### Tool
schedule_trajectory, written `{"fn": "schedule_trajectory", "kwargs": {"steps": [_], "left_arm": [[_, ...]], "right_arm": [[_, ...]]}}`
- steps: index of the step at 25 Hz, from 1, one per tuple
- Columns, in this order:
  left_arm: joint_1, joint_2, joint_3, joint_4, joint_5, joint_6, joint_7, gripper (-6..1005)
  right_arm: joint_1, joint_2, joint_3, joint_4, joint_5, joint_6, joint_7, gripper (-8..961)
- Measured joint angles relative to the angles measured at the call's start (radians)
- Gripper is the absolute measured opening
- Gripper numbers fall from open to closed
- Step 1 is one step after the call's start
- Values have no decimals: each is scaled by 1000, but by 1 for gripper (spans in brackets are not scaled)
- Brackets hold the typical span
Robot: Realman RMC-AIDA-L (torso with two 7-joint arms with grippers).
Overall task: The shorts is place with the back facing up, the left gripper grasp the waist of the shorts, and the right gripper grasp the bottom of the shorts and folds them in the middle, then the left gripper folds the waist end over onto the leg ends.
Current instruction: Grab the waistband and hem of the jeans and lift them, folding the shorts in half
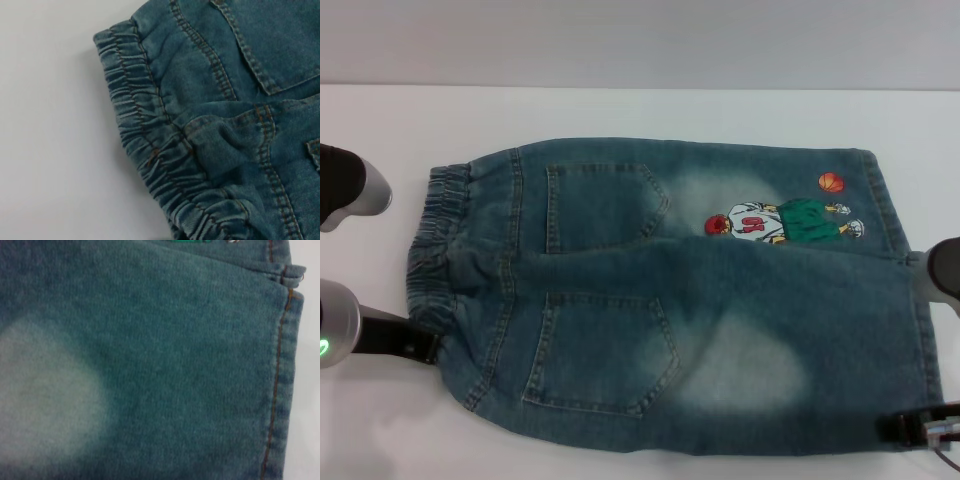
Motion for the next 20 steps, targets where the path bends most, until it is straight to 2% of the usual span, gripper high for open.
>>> {"fn": "schedule_trajectory", "kwargs": {"steps": [5,11,16,20], "left_arm": [[-4,0,0,0,0,0,0,102],[-12,0,0,-1,-1,-1,0,102],[-14,0,0,2,-1,-2,0,102],[-14,0,1,4,-2,-3,0,101]], "right_arm": [[10,-2,6,-18,1,3,0,662],[12,-4,10,-9,-2,-7,-1,436],[10,-4,9,1,-10,-12,-10,202],[5,-5,-1,27,-12,-7,-30,131]]}}
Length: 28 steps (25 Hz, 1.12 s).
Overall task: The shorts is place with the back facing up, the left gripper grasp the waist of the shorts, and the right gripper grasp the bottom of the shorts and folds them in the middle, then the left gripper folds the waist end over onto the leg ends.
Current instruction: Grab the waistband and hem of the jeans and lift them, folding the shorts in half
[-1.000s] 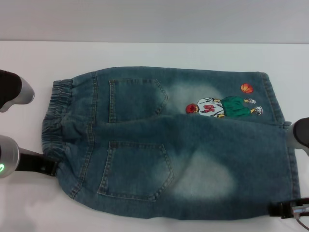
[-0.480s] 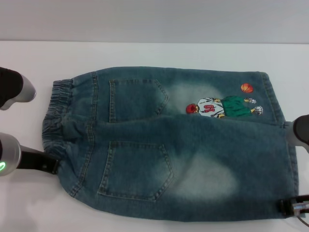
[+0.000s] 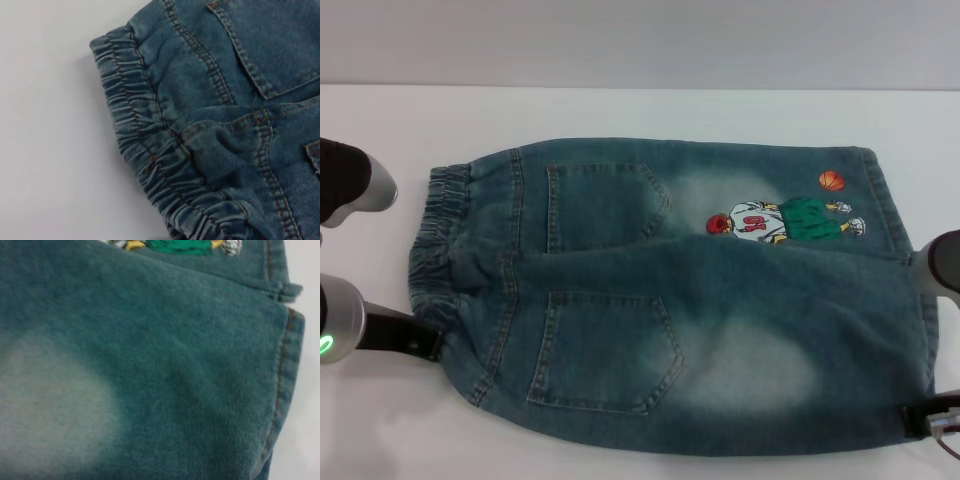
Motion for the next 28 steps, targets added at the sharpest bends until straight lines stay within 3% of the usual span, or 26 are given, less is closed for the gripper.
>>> {"fn": "schedule_trajectory", "kwargs": {"steps": [4,11,22,28], "left_arm": [[6,0,-1,-6,0,1,0,100],[9,0,-16,-17,1,28,-1,101],[14,1,-99,-8,-7,232,-1,100],[10,0,-109,41,-51,376,-2,99]], "right_arm": [[3,0,-2,16,-1,2,-11,13],[3,-1,-3,25,-37,84,-16,13],[-6,2,15,-15,-171,487,-32,13],[-16,4,64,-55,-205,639,-24,11]]}}
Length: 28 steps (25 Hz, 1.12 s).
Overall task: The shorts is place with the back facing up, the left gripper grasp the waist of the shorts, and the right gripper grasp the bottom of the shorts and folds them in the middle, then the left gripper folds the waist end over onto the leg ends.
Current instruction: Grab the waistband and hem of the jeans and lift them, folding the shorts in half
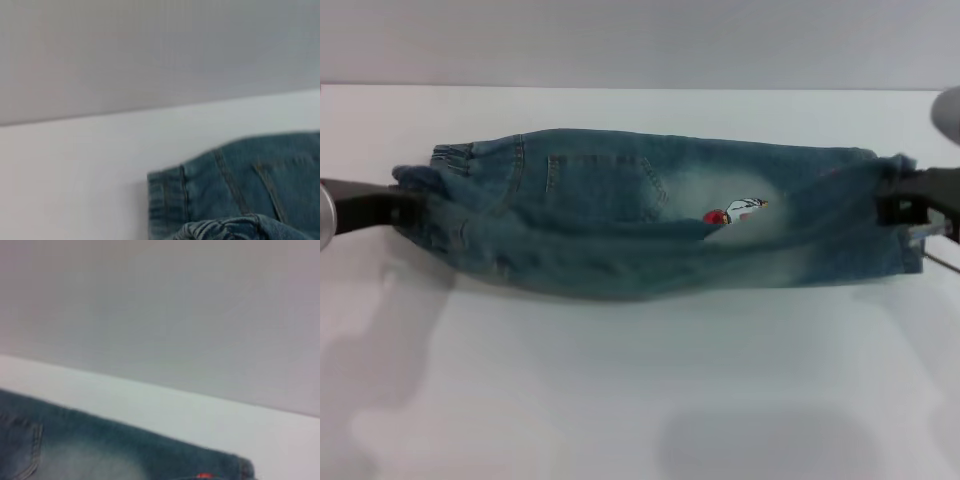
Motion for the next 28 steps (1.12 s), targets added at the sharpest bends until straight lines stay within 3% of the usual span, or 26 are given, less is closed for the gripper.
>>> {"fn": "schedule_trajectory", "kwargs": {"steps": [8,28], "left_arm": [[6,0,-26,43,-38,134,-5,98],[-70,0,-7,174,-89,300,0,153]], "right_arm": [[-68,3,63,9,1,142,5,11],[-75,2,142,-146,7,309,75,12]]}}
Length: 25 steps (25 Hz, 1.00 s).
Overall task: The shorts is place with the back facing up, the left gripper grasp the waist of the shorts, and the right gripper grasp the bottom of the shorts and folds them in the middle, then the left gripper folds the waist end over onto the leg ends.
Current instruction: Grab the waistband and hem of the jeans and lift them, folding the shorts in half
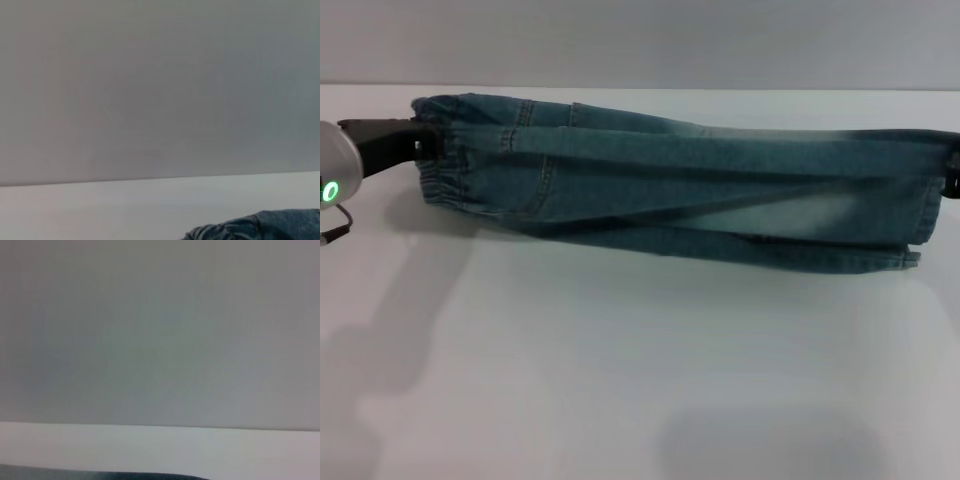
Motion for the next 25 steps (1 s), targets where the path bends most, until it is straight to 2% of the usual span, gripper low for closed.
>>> {"fn": "schedule_trajectory", "kwargs": {"steps": [4,6,7,9,13,16,19,21,25], "left_arm": [[-28,0,15,53,-3,38,0,169],[-44,0,37,102,-12,101,0,177],[-65,1,67,163,-21,183,1,181],[-81,1,81,195,-24,213,1,189],[-171,0,111,355,-23,317,2,205],[-217,0,120,422,-26,346,3,217],[-219,0,118,421,-27,354,2,354],[-213,1,113,414,-27,352,2,446],[-180,3,97,389,-20,352,2,530]], "right_arm": [[6,-1,21,-68,4,79,15,12],[10,0,31,-116,6,148,15,12],[15,0,39,-161,6,207,15,11],[32,-1,57,-265,4,350,15,10],[103,-2,100,-542,4,677,15,8],[144,0,129,-696,8,856,14,72],[154,0,147,-761,9,944,14,136],[147,0,150,-782,7,983,11,225],[130,1,142,-844,2,1127,5,403]]}}
